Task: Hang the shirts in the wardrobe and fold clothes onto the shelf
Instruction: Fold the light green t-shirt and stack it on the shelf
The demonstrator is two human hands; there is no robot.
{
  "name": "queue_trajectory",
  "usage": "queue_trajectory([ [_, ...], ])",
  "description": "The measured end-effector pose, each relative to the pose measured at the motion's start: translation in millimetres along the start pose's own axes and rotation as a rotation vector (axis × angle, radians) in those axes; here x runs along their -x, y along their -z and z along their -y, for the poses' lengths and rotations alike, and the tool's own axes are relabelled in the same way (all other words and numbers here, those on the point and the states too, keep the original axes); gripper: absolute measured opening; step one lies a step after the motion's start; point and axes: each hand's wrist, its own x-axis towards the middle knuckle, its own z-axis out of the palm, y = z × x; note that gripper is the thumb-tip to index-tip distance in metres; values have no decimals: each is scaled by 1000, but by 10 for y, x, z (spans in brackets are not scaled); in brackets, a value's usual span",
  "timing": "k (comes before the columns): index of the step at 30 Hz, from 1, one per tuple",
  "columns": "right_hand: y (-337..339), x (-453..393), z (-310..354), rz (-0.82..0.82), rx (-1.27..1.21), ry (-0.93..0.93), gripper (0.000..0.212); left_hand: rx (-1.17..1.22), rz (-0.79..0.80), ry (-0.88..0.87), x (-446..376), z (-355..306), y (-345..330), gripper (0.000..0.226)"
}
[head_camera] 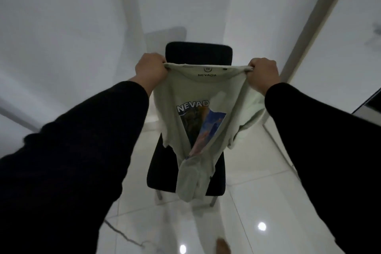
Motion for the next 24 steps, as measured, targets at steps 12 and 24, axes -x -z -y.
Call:
queue_trajectory([
  [12, 699, 491, 147, -90, -517, -478, 11, 279, -233, 286, 422, -638, 627, 26],
  [24, 756, 714, 363, -491, -1230, -531, 39, 969, -410, 389, 480, -1044, 521, 35],
])
